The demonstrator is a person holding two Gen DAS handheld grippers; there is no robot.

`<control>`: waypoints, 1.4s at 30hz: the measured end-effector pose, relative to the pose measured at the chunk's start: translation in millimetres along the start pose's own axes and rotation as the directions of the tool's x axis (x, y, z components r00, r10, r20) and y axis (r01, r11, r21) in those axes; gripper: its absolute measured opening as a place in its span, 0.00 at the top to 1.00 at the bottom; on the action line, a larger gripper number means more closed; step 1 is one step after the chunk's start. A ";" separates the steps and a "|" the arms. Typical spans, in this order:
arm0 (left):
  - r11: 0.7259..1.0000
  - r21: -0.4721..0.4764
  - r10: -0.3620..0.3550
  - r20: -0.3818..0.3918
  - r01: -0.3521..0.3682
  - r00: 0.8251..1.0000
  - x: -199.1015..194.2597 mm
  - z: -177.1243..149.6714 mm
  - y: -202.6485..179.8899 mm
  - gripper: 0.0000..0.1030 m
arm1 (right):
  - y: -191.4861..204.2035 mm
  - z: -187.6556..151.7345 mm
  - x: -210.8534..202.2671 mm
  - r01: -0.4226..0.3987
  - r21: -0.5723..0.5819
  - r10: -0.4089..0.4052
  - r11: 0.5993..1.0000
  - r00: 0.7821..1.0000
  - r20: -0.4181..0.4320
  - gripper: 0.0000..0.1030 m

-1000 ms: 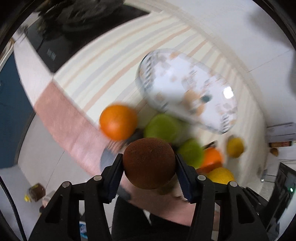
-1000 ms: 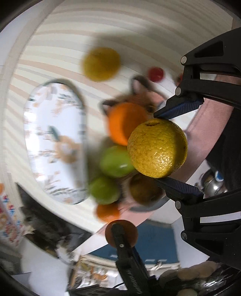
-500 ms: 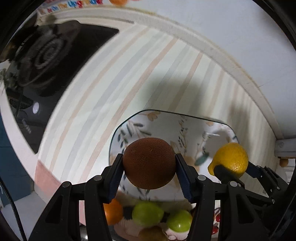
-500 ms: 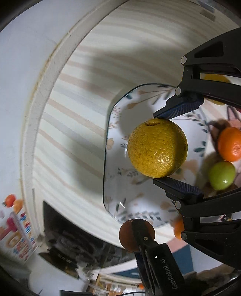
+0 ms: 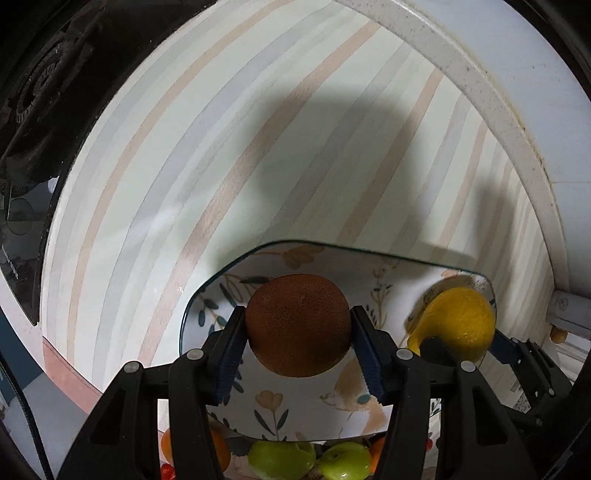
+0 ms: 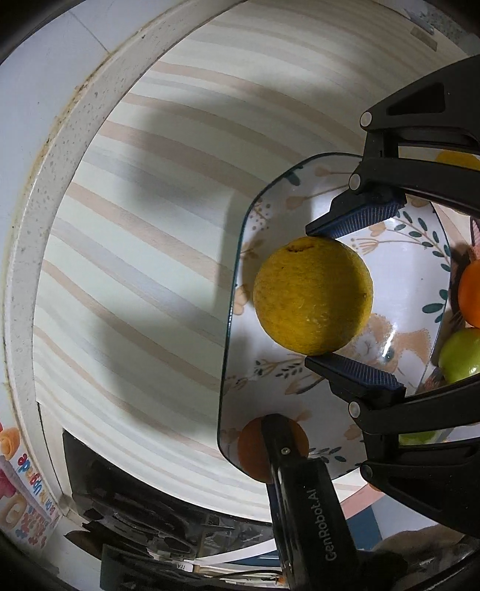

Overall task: Organize fruits
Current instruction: 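Place the brown fruit on the plate with the left tool while the right tool places the lemon, then grasp the brown pear with the left tool while the right tool grasps an orange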

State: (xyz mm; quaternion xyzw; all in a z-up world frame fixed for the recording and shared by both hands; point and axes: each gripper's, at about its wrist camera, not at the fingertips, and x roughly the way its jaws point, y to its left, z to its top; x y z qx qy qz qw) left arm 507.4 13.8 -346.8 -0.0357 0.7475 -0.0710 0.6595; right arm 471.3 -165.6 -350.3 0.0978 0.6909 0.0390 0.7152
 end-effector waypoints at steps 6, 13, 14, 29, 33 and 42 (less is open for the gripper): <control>1.000 -0.009 0.012 0.018 -0.012 1.000 -4.5 5.0 2.2 0.28 | -0.2 8.4 -6.1 -0.024 0.026 0.025 0.999 1.000 -0.002 0.22; 1.000 -0.002 0.024 0.049 -0.024 0.998 -12.8 -0.7 1.4 0.18 | -12.3 -0.3 -19.1 -0.028 0.051 0.028 0.998 1.000 0.002 0.12; 1.000 0.001 0.027 0.057 -0.027 0.998 -15.2 -3.6 1.5 0.18 | -13.7 -3.0 -21.9 -0.026 0.052 0.025 0.998 1.000 0.008 0.10; 0.985 -0.013 0.167 0.294 -0.170 0.941 -75.2 -93.2 -12.1 0.18 | 1.1 -83.6 -73.8 0.078 -0.017 -0.075 0.997 0.989 0.125 0.10; 0.982 -0.014 0.180 0.353 -0.187 0.918 -92.6 -128.8 -7.9 0.18 | 8.2 -107.3 -95.3 0.104 -0.033 -0.096 0.994 0.979 0.181 0.08; 0.984 -0.015 0.165 0.462 -0.179 0.871 -134.3 -198.0 -16.8 0.18 | 26.3 -152.0 -154.5 0.108 -0.063 -0.084 0.992 0.949 0.303 0.07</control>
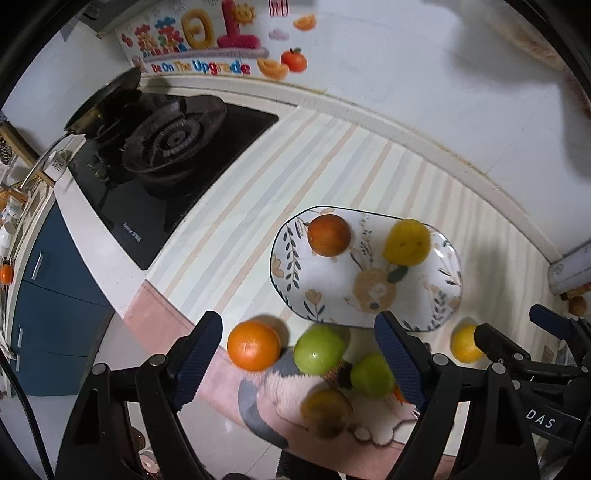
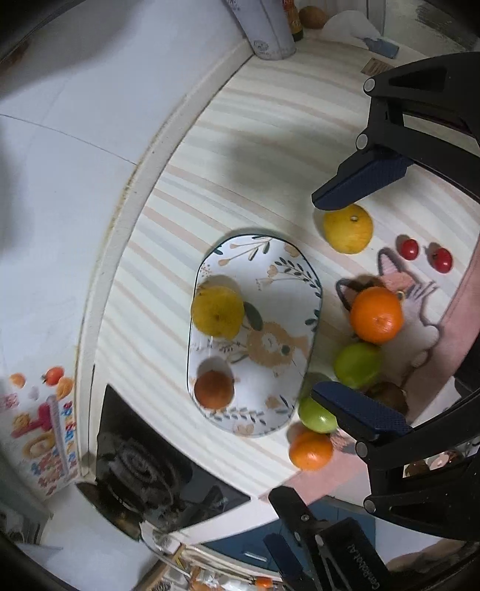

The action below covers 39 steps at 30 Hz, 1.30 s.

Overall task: Organize fruits
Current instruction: 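Grasp the brown pear with the left tool while the right tool grasps an orange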

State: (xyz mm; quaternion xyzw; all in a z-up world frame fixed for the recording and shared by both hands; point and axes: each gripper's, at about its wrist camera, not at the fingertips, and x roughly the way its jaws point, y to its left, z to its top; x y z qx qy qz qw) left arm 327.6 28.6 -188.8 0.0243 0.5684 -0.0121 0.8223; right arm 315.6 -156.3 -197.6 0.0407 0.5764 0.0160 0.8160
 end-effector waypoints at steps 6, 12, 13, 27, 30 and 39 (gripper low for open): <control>1.000 -0.005 -0.013 0.066 0.013 0.998 -43.9 -20.0 -0.3 0.18 | 2.5 -21.5 -50.7 -0.011 -0.025 0.013 1.000 0.998 0.063 0.07; 1.000 -0.009 -0.029 0.123 0.030 0.992 -81.6 -35.1 2.1 0.18 | -0.9 -37.4 -99.0 -0.033 -0.015 0.035 0.999 0.990 0.134 0.07; 1.000 -0.006 -0.029 0.130 0.030 0.991 -86.9 -37.6 1.4 0.18 | -1.2 -38.6 -103.4 -0.037 -0.013 0.038 0.999 0.990 0.139 0.07; 0.998 0.006 -0.059 0.197 0.059 0.979 -131.0 -60.6 -7.8 0.18 | -13.9 -64.9 -138.1 -0.059 0.009 0.057 0.998 0.984 0.171 0.07; 0.998 0.003 -0.064 0.195 0.064 0.979 -131.5 -62.3 -8.9 0.18 | -15.0 -66.2 -136.8 -0.071 0.014 0.068 0.997 0.984 0.165 0.07; 1.000 -0.005 -0.017 0.163 0.018 0.987 -107.0 -61.2 -5.5 0.04 | -18.2 -69.7 -102.7 -0.113 0.053 0.107 0.992 0.989 0.102 0.07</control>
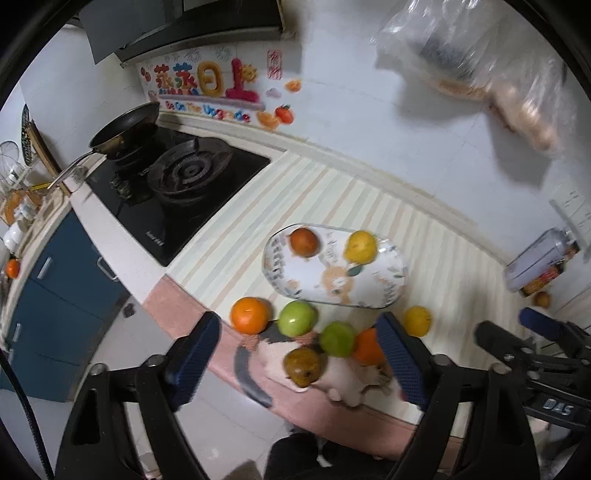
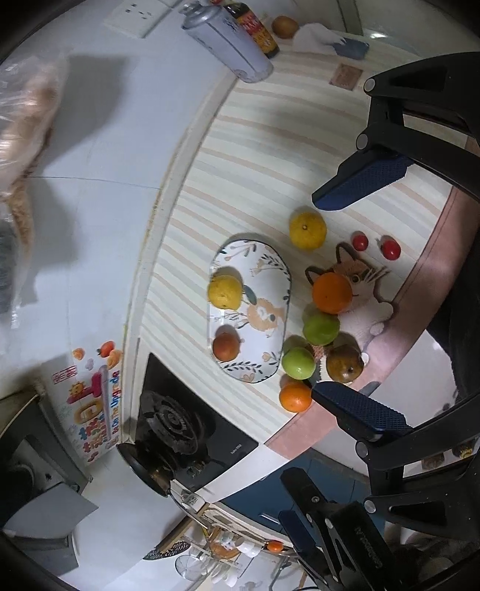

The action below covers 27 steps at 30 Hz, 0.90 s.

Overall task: Organize fruits
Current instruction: 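Grasp the brown pear with the left tool while the right tool grasps an orange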

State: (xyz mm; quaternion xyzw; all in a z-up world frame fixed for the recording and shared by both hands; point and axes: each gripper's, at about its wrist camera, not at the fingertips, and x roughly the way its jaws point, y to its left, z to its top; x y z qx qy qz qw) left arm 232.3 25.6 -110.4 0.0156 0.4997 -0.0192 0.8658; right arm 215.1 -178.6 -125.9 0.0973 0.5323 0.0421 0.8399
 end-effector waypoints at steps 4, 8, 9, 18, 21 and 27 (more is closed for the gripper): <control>0.999 -0.001 0.048 -0.049 -0.048 0.998 30.5 -9.9 7.8 0.02 | -7.8 -10.0 45.3 -0.028 0.032 0.031 0.999 0.996 -0.085 0.07; 0.997 0.017 0.079 -0.134 -0.077 0.988 71.0 -27.7 13.9 0.02 | -15.5 -23.8 106.0 -0.063 0.094 0.080 0.994 0.980 -0.181 0.07; 0.996 0.023 0.083 -0.169 -0.080 0.982 84.6 -34.1 14.9 0.02 | -17.7 -26.6 122.5 -0.059 0.106 0.079 0.993 0.976 -0.201 0.07; 0.992 0.086 0.117 -0.310 -0.095 0.943 150.7 -71.7 10.1 0.02 | -15.5 -38.1 231.7 -0.030 0.041 0.042 0.999 0.939 -0.343 0.24; 0.987 0.141 0.115 -0.330 -0.071 0.937 167.1 -80.0 -0.8 0.02 | -15.0 -36.6 239.4 -0.043 0.028 0.050 0.999 0.939 -0.341 0.32; 0.975 0.222 0.097 -0.360 -0.015 0.928 194.4 -85.3 -20.0 0.02 | -24.2 -51.0 231.8 -0.034 -0.002 0.031 0.999 0.922 -0.387 0.36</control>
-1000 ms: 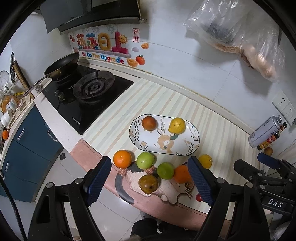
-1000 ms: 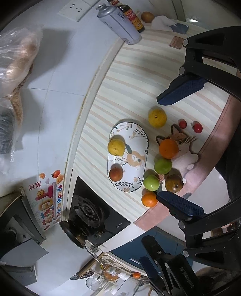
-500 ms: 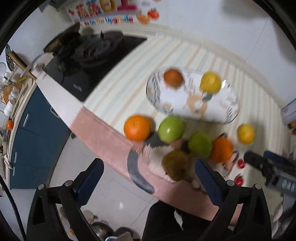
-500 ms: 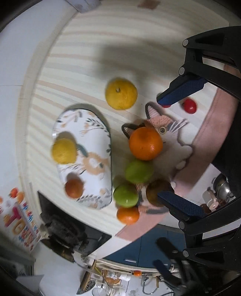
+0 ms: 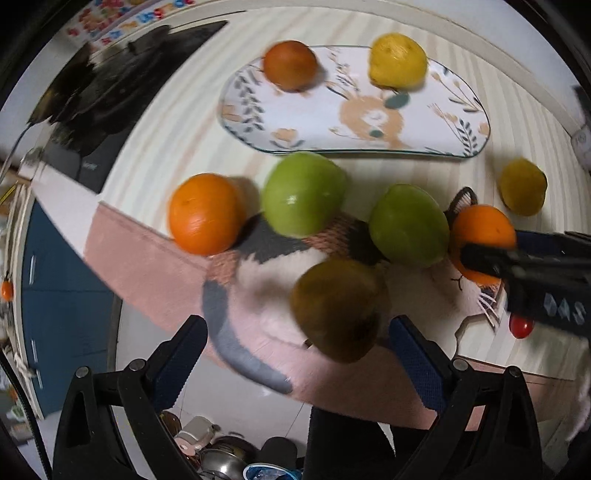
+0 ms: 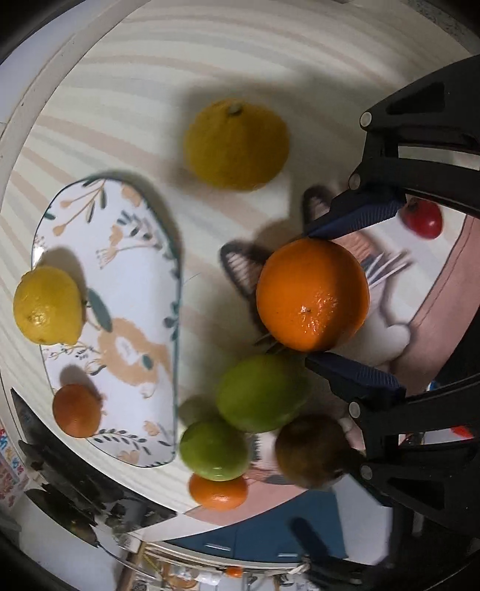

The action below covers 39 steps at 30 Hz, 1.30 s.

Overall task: Organize fruits
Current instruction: 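Grasp the brown pear with the left tool while the right tool grasps an orange, then place the pear on the plate with the left tool while the right tool places the orange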

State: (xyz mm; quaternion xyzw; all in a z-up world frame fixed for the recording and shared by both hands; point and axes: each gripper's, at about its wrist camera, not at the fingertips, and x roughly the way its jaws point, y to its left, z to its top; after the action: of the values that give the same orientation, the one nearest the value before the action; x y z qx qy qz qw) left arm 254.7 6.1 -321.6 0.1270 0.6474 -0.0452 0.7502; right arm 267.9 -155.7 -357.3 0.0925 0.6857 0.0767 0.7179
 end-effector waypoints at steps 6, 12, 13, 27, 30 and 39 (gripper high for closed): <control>0.993 0.040 -0.106 -0.046 0.108 0.993 20.6 6.1 -9.2 0.35 | -6.6 -12.3 1.3 -0.019 0.015 0.019 1.000 1.000 -0.005 0.36; 0.994 0.034 -0.107 -0.026 0.108 0.994 18.8 8.0 -14.4 0.37 | -5.1 -6.6 1.7 -0.030 0.028 0.030 0.999 0.999 -0.010 0.35; 0.994 0.031 -0.106 -0.023 0.107 0.994 18.3 8.3 -14.8 0.37 | -5.6 -5.1 1.5 -0.030 0.025 0.030 0.999 0.999 -0.012 0.35; 0.988 -0.022 -0.153 0.052 0.154 0.987 -24.8 14.7 -0.7 0.38 | -16.8 1.8 -33.1 -0.109 0.095 0.103 0.990 0.992 0.068 0.37; 0.979 -0.056 -0.191 0.110 0.198 0.975 -55.0 30.7 14.1 0.38 | -15.6 20.4 -56.2 -0.145 0.102 0.131 0.984 0.982 0.134 0.37; 0.975 -0.115 -0.173 0.160 0.192 0.972 -62.3 124.2 61.6 0.38 | 22.4 100.7 -44.0 -0.174 0.076 0.157 0.982 0.970 0.187 0.37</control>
State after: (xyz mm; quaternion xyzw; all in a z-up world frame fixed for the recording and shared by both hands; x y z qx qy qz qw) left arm 378.4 28.5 -236.1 0.0143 0.6000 -0.0814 0.7957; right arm 366.8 -147.2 -305.0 0.1888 0.6106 0.0962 0.7631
